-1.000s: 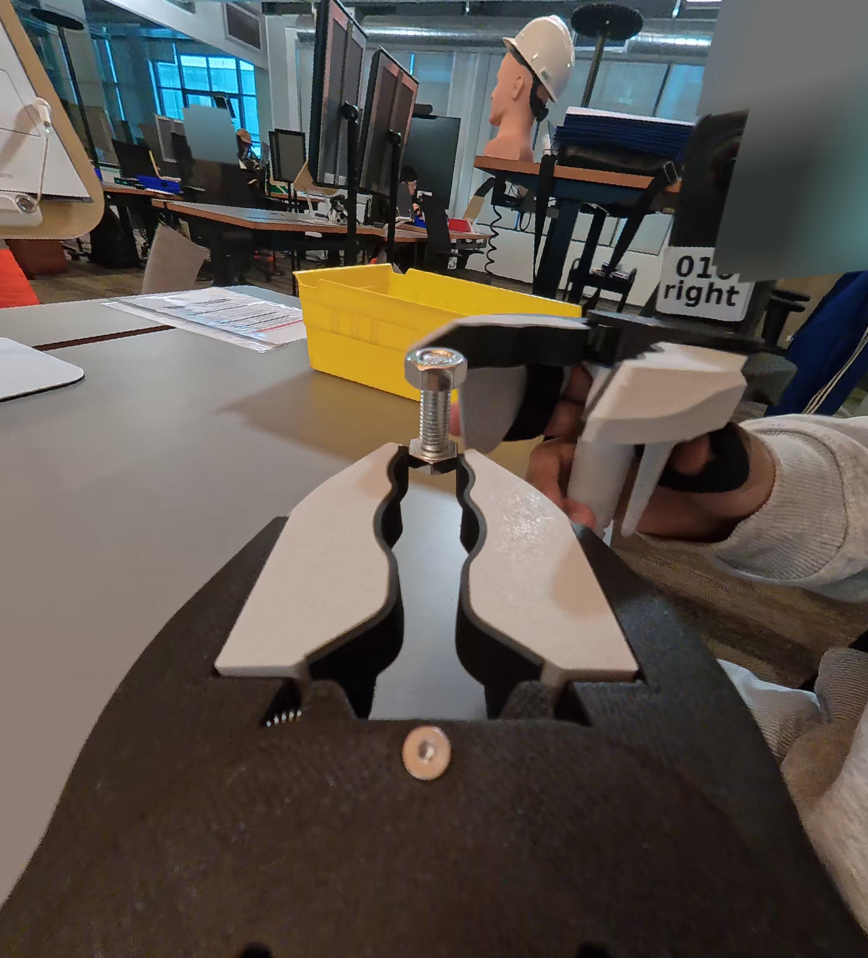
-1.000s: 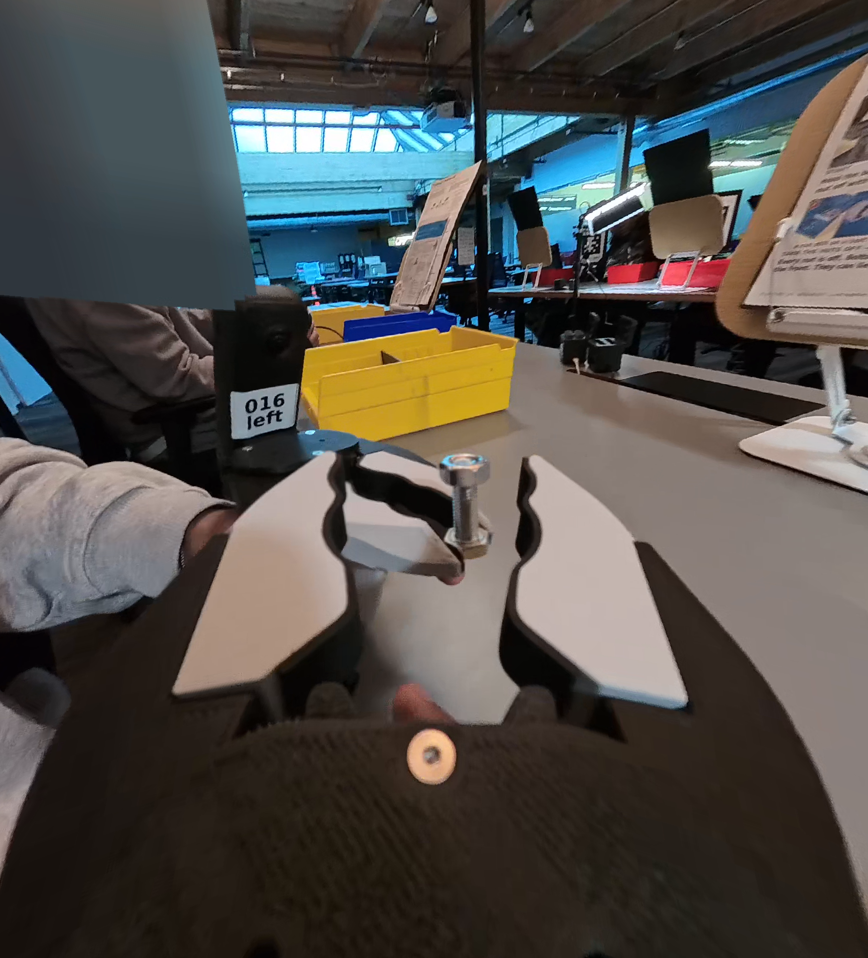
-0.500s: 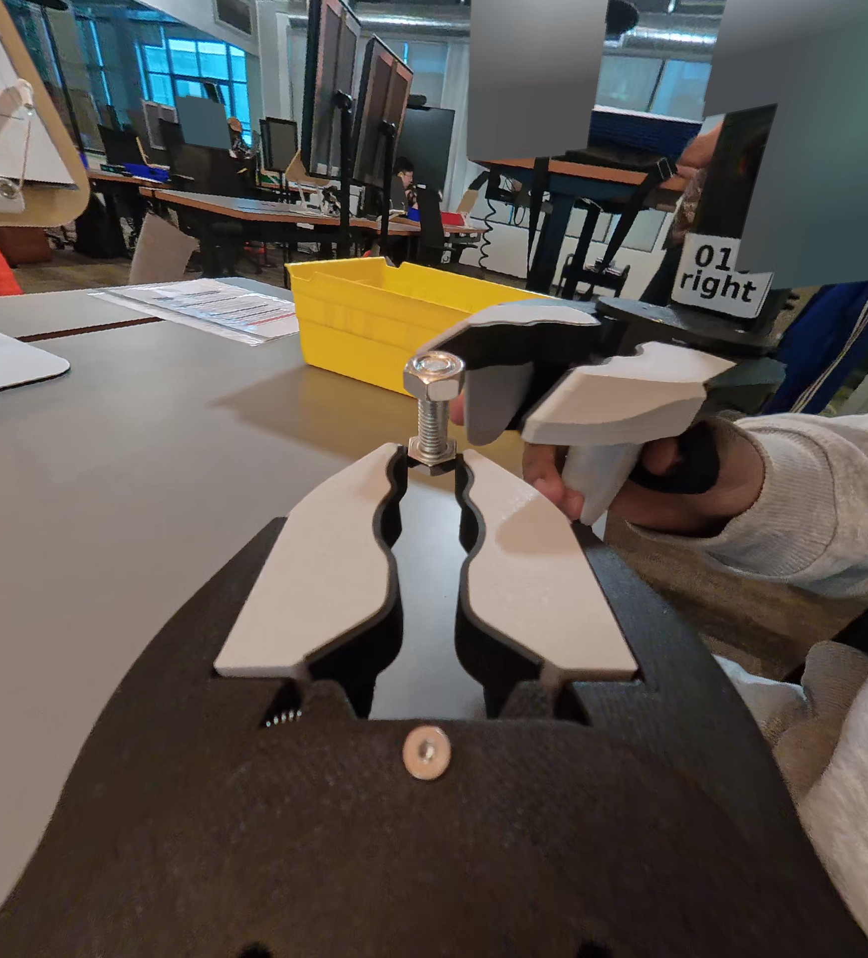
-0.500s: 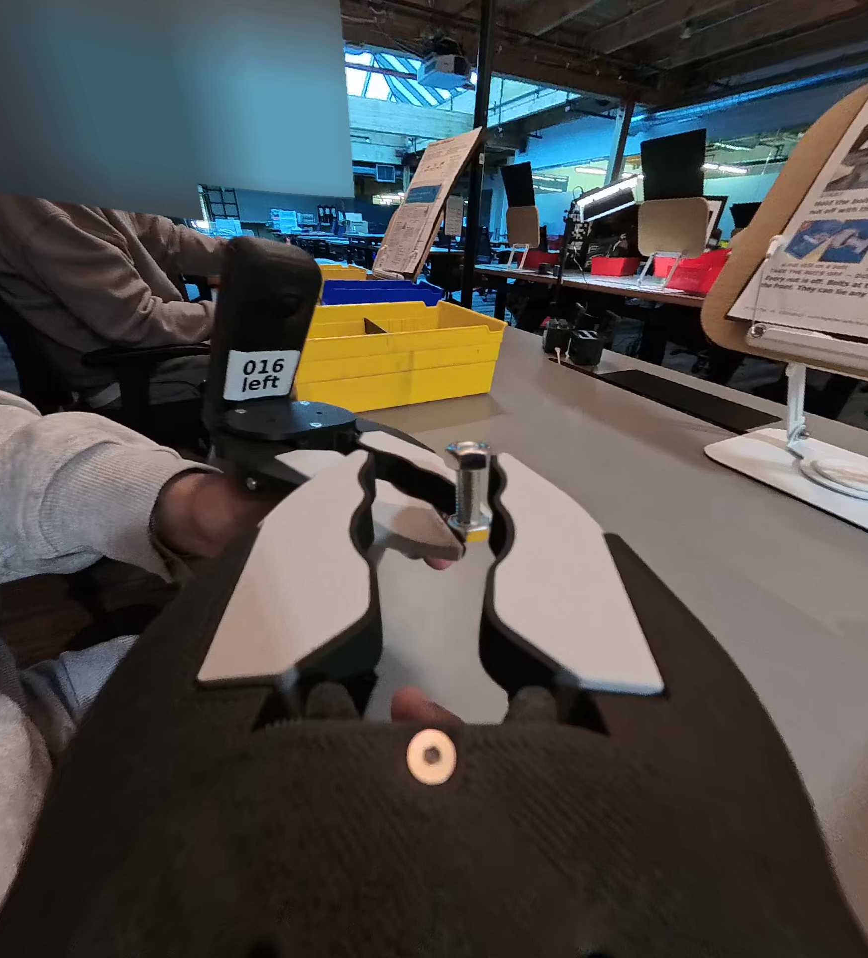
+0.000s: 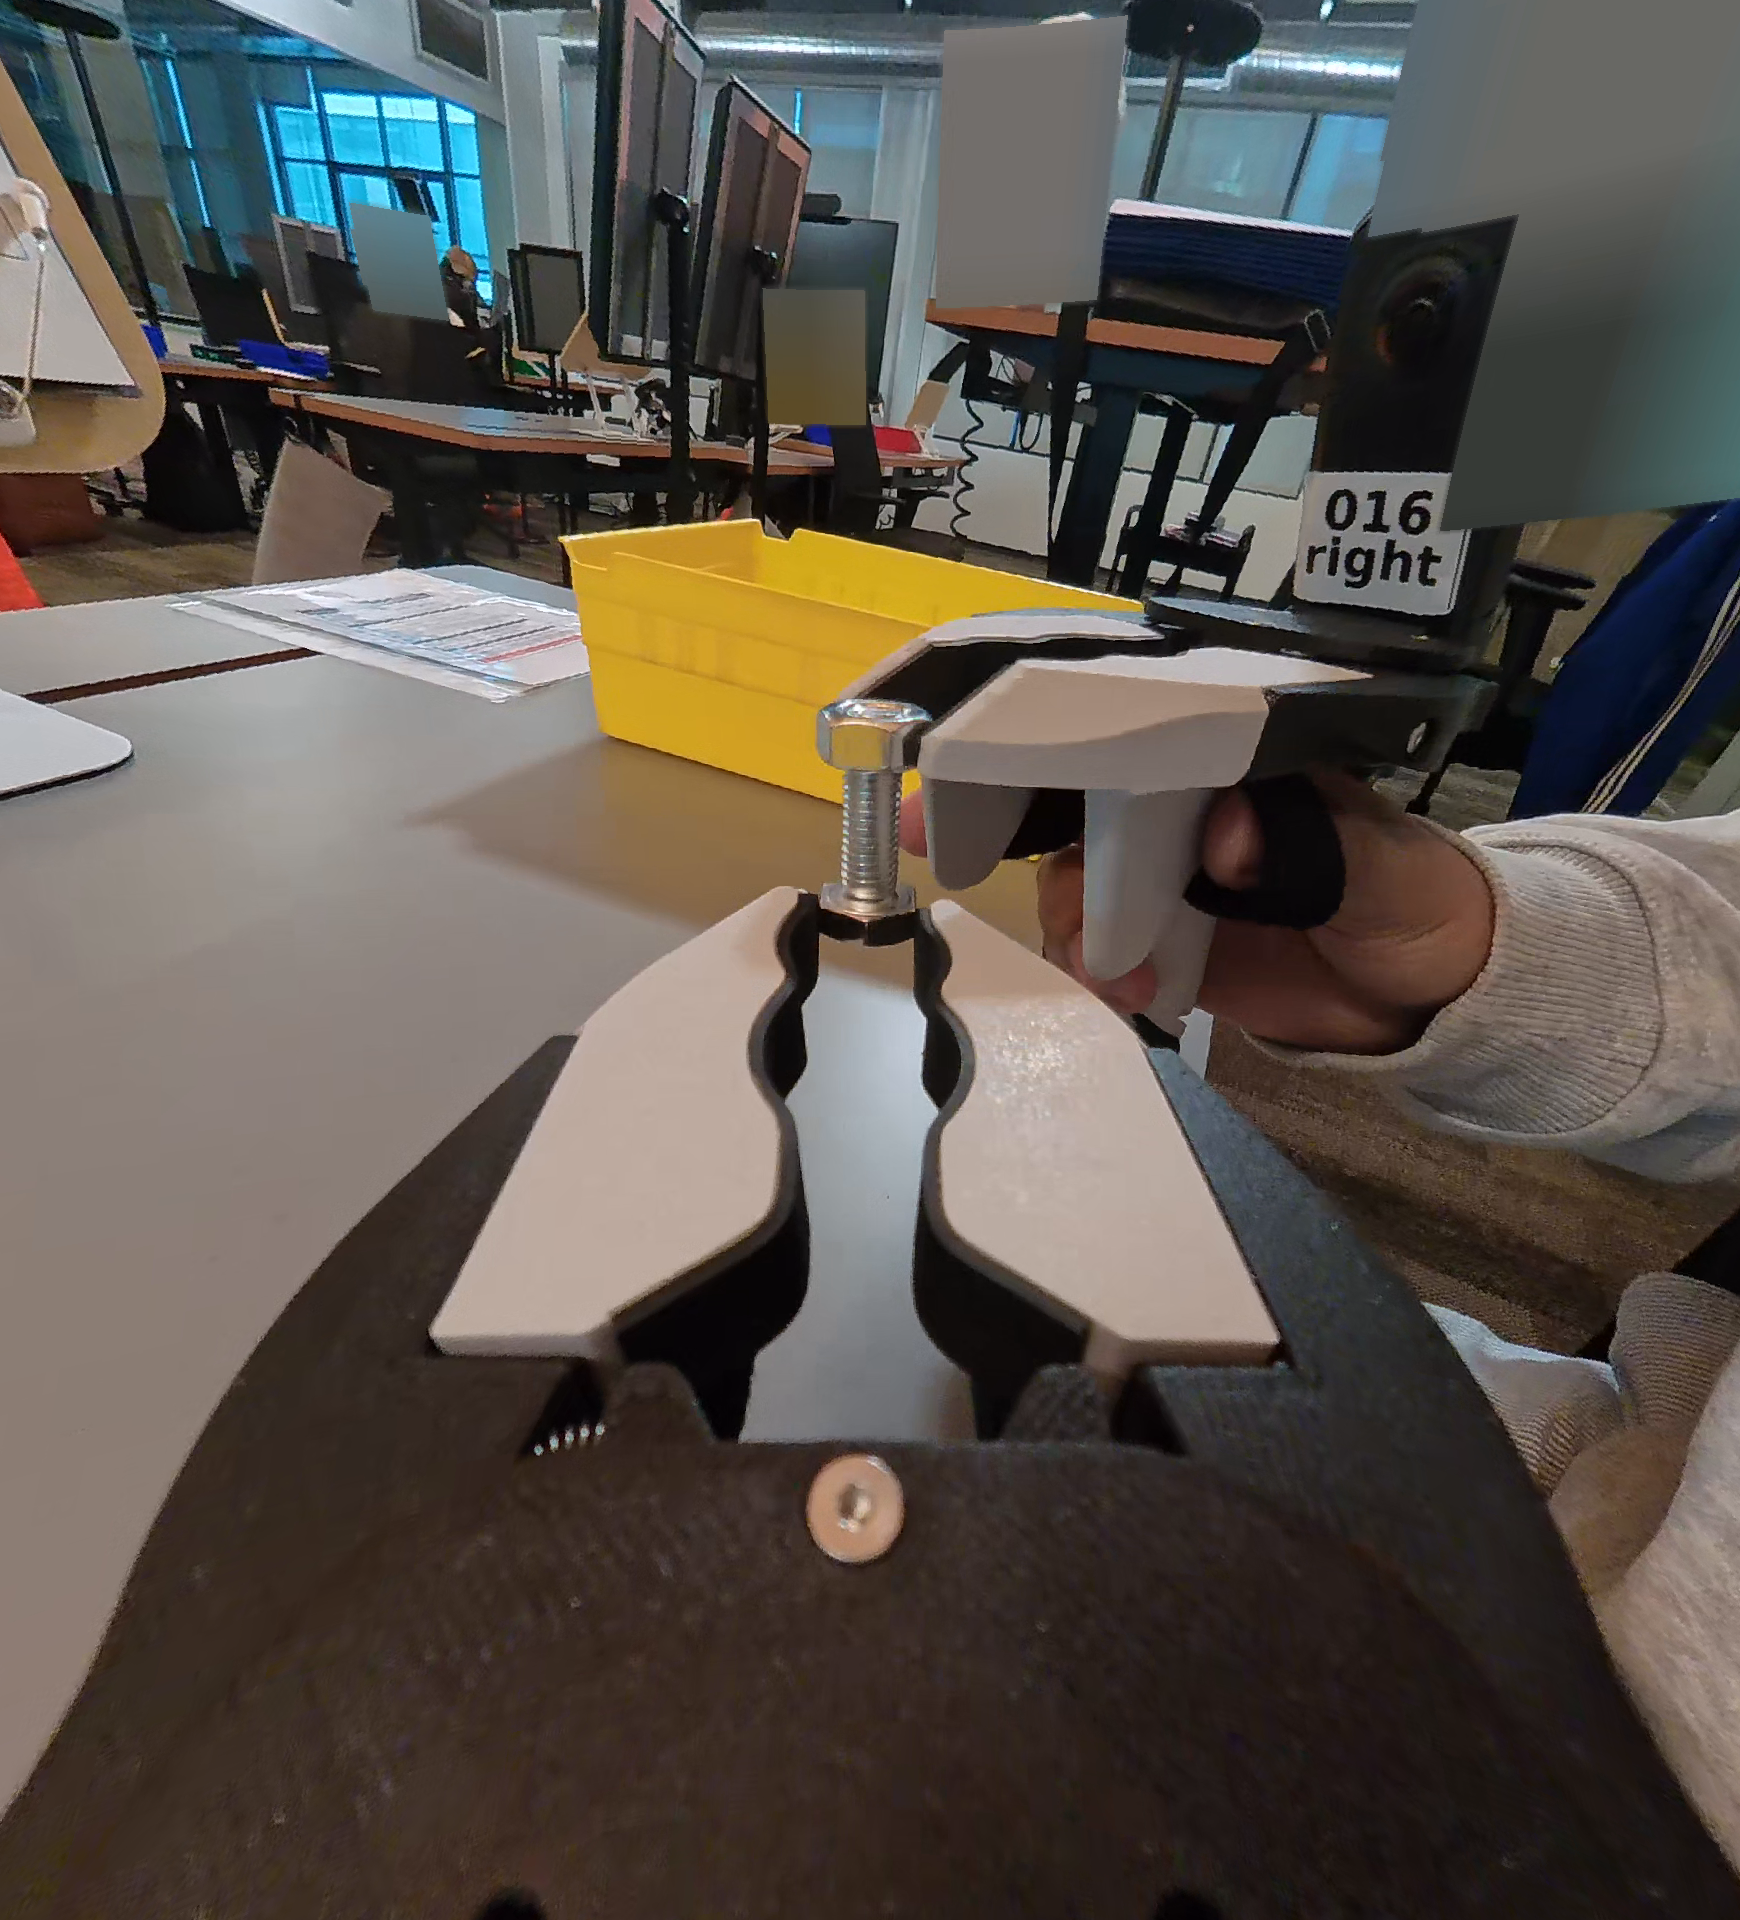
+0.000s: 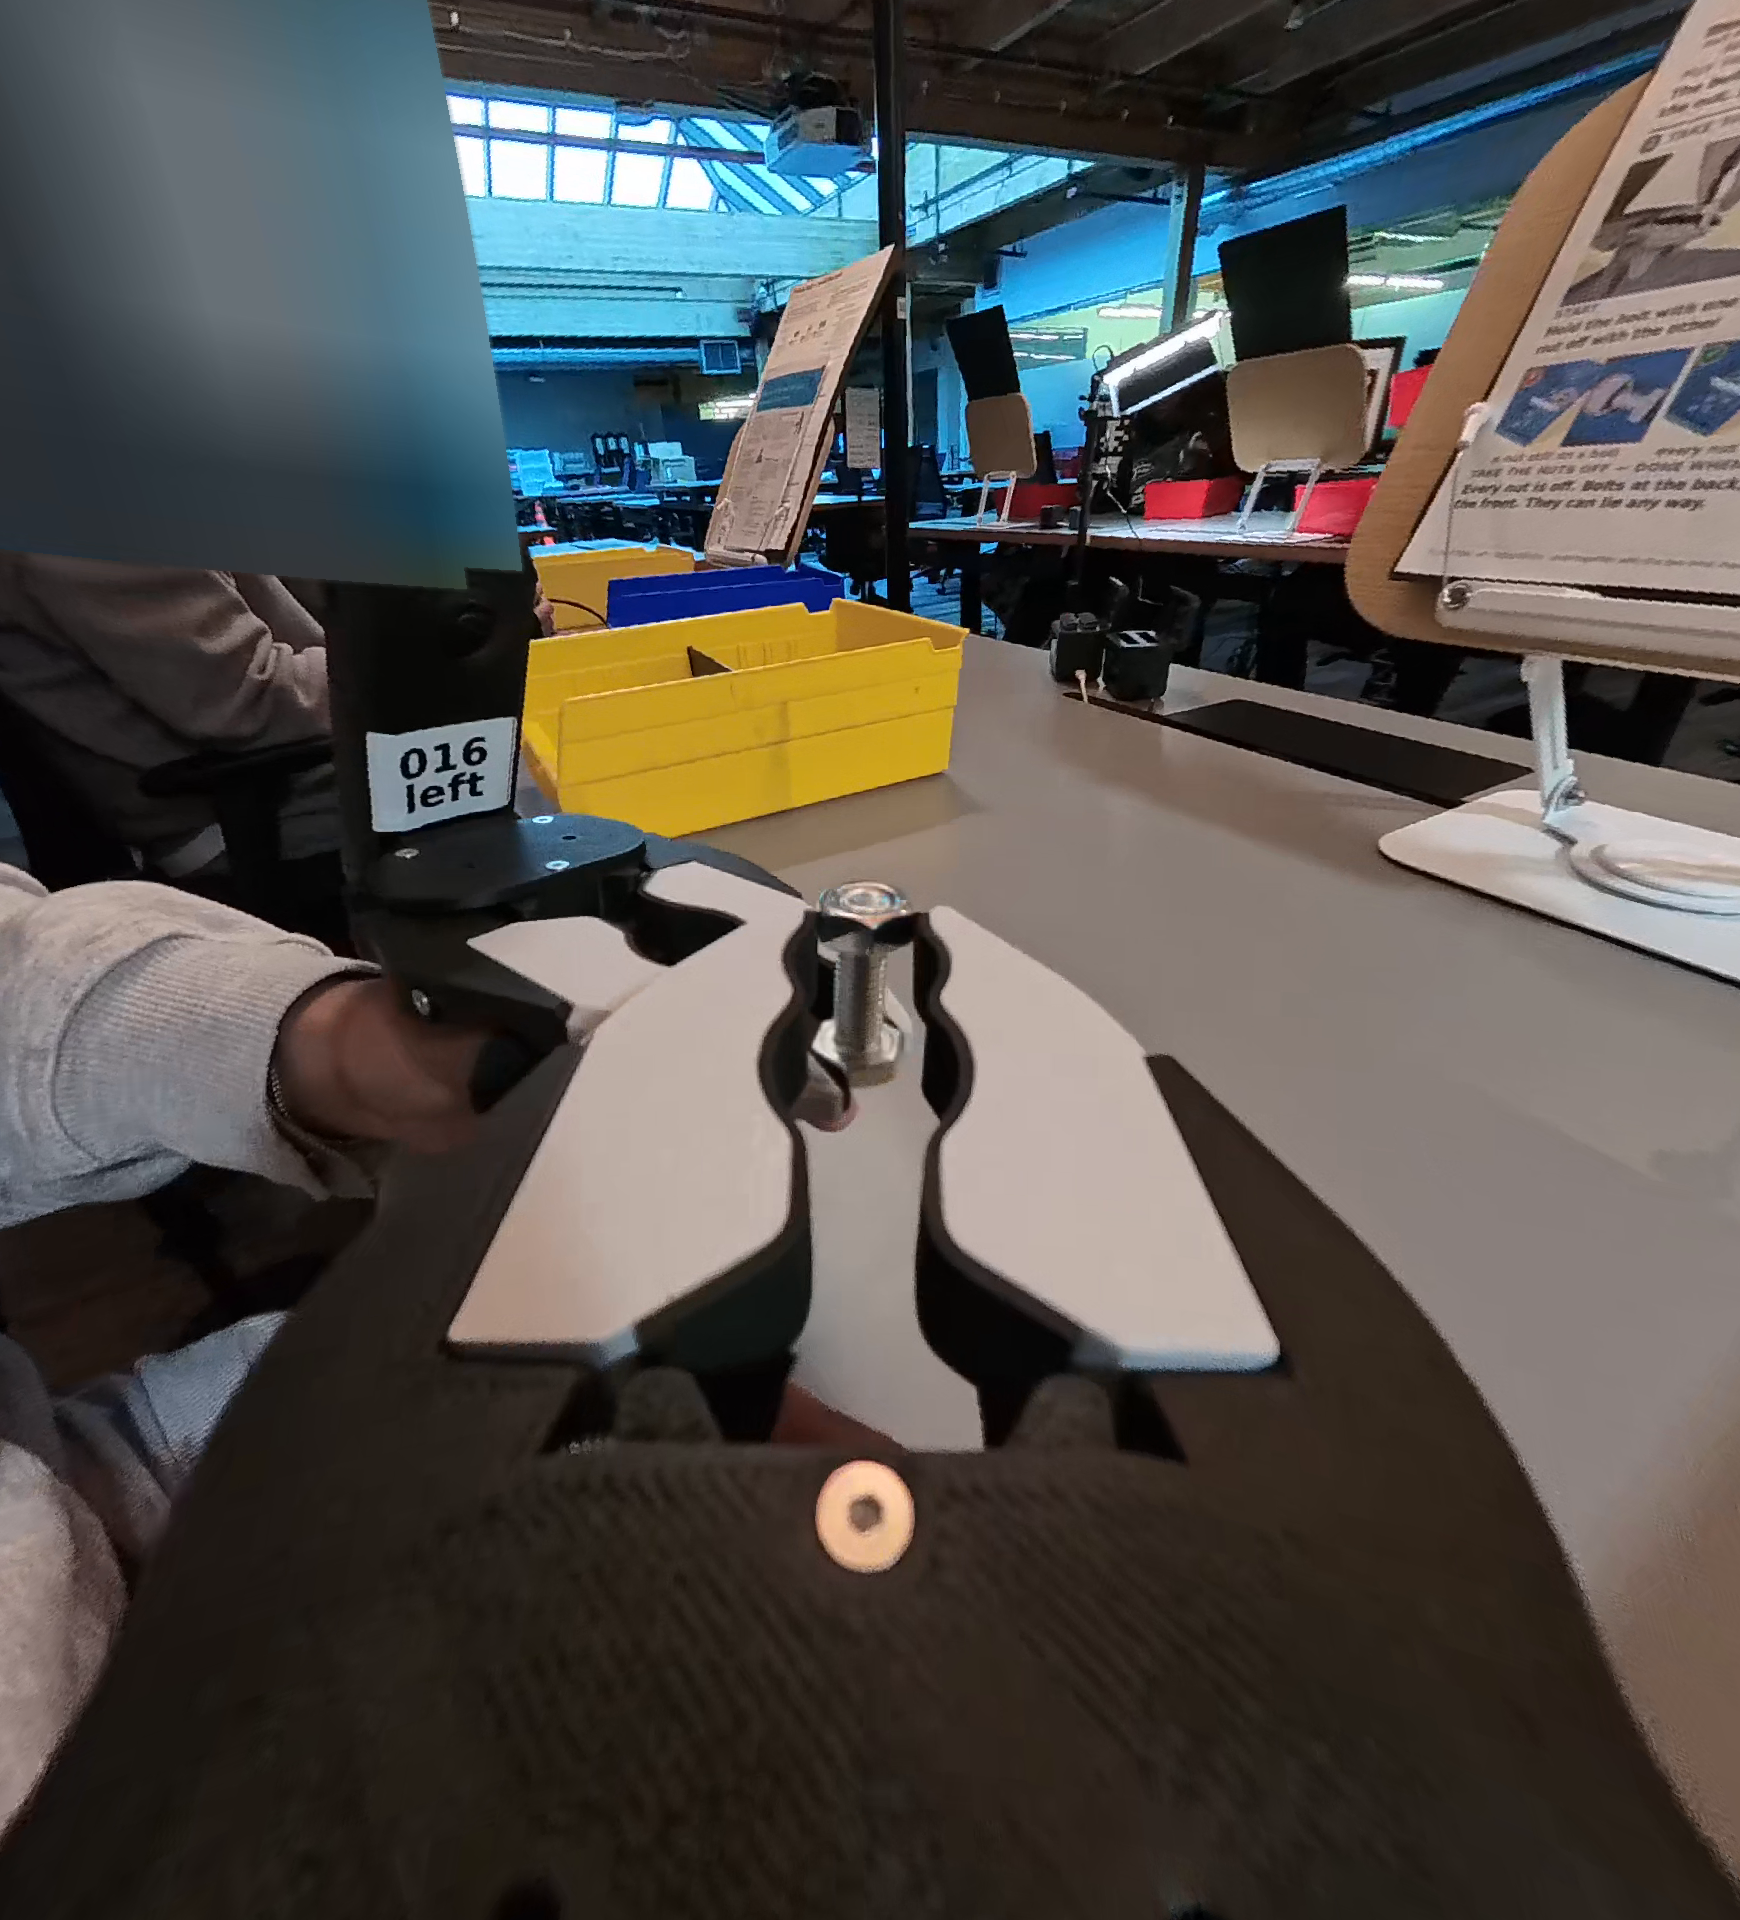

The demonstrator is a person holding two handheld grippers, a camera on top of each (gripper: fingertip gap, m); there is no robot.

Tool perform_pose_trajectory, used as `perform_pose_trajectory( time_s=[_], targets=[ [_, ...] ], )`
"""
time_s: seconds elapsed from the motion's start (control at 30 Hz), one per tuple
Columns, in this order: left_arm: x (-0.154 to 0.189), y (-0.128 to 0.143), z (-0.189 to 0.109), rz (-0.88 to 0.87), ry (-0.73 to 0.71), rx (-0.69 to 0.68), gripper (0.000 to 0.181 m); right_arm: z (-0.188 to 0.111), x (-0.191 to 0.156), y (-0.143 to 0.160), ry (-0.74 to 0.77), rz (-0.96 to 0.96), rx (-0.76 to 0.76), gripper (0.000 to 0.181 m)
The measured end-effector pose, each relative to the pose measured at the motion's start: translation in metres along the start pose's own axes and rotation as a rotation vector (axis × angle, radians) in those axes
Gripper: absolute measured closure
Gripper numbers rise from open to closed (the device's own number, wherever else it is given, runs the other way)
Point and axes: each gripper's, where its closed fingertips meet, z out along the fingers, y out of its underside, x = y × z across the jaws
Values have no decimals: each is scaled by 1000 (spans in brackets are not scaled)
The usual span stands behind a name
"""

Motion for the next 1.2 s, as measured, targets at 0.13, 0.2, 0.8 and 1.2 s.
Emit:
perform_pose_trajectory(
  time_s=[0.13, 0.2, 0.8, 1.2],
  targets=[
    [1, 0, 0, 1, 1, 3, 163, 0, 1, 0, -3, 11, 5, 164],
    [0, 0, 0, -2, 2, 4, 163, 0, 1, 0, -5, 12, 6, 164],
    [-4, 0, -1, -34, -11, 2, 163, -2, -2, -6, -49, 72, 53, 145],
    [-5, 0, -2, -50, -11, 7, 163, -4, -12, 1, -94, -15, -16, 171]
  ],
)
